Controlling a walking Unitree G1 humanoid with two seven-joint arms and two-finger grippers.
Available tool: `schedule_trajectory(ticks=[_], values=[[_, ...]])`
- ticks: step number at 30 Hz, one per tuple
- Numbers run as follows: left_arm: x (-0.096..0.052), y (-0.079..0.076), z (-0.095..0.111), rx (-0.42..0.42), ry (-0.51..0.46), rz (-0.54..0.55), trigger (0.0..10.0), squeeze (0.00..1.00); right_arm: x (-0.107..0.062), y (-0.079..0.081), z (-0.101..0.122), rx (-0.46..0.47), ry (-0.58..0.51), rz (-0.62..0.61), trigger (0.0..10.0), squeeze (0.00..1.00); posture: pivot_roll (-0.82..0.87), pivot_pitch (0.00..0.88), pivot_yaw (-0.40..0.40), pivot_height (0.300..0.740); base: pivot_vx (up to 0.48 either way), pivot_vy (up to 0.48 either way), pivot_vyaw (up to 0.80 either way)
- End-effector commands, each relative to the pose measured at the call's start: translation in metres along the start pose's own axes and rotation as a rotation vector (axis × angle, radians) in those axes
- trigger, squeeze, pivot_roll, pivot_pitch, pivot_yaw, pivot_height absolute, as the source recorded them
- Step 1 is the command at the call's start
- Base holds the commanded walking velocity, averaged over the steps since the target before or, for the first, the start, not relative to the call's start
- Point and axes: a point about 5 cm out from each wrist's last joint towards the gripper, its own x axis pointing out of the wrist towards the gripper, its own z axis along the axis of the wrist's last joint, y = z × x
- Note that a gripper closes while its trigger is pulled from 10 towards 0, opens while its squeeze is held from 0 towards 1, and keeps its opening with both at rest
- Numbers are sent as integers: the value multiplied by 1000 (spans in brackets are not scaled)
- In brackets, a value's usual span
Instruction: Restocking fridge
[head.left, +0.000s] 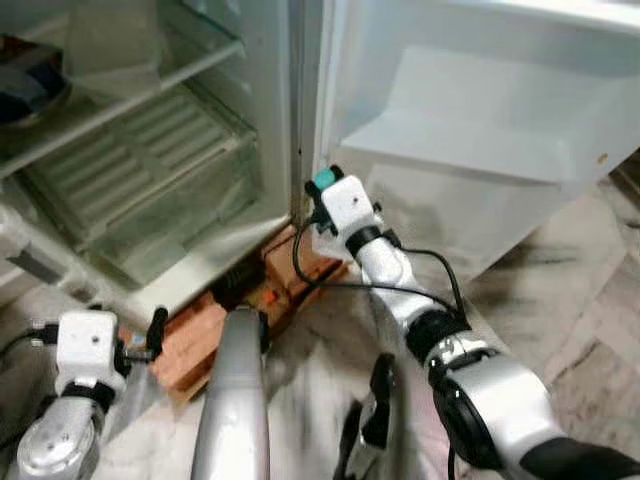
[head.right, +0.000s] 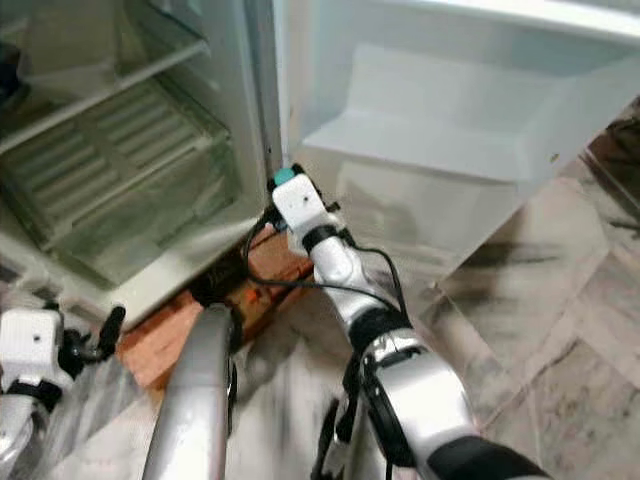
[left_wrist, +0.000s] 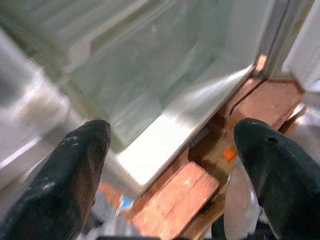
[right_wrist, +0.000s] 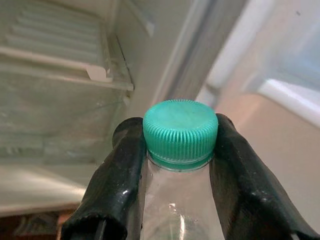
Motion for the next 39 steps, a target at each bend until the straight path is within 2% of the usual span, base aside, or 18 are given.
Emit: schedule_trajectory(ticks=[1,2,3,4,6,7,9,11,15,20,22,24,26,28,31,36,37,39], values=[[-1,1,1,18,-4,3,10000,0,-38,9,-61,6,301,23,10000,0,358,302,-59,592,0,0,0],[-1,1,1,18,-4,3,10000,0,-38,9,-61,6,301,23,10000,0,358,302,-59,592,0,0,0],[-1,2,2,24,-8,6,10000,0,-37,4,-59,-69,275,13,10000,0,361,304,-59,592,0,0,0],[-1,2,2,24,-8,6,10000,0,-37,4,-59,-69,275,13,10000,0,361,304,-59,592,0,0,0],[-2,4,3,27,-14,20,10000,0,-31,-6,-50,-202,194,-20,10000,0,366,306,-58,592,0,0,0],[-2,4,3,27,-14,20,10000,0,-31,-6,-50,-202,194,-20,10000,0,366,306,-58,592,0,0,0],[-6,6,2,31,-7,20,10000,0,-24,-15,-36,-285,98,-44,10000,0,366,311,-56,592,0,0,0],[-6,6,2,31,-7,20,10000,0,-23,-16,-36,-296,90,-47,10000,0,366,313,-56,592,0,0,0],[-7,7,2,36,-3,19,10000,0,-27,-28,-41,-272,116,-86,10000,0,365,315,-54,592,0,0,0],[-7,7,3,40,-7,18,10000,0,-27,-30,-40,-249,109,-106,10000,0,375,322,-49,592,0,0,0],[-9,9,2,48,-2,20,10000,0,-16,-31,-21,-253,16,-130,10000,0,377,327,-44,592,0,0,0],[-10,9,2,50,0,21,10000,0,-14,-32,-17,-260,-7,-135,10000,0,378,326,-44,592,0,0,0],[-11,11,1,54,3,25,10000,0,-5,-35,-1,-276,-89,-175,10000,0,381,326,-43,592,0,0,0],[-11,11,1,55,3,27,10000,0,-1,-37,7,-274,-124,-194,10000,0,381,325,-42,592,0,0,0],[-10,12,2,59,2,30,10000,0,12,-44,38,-228,-250,-243,10000,0,377,325,-43,592,0,0,0],[-9,11,2,62,1,30,10000,0,17,-44,52,-161,-304,-247,10000,0,382,324,-43,592,0,0,0],[-9,11,2,63,-1,31,10000,0,18,-42,54,-142,-315,-235,10000,0,384,325,-44,592,0,0,0],[-9,12,2,67,-2,37,10000,0,19,-31,58,-69,-337,-130,10000,0,389,326,-45,592,0,0,0]])
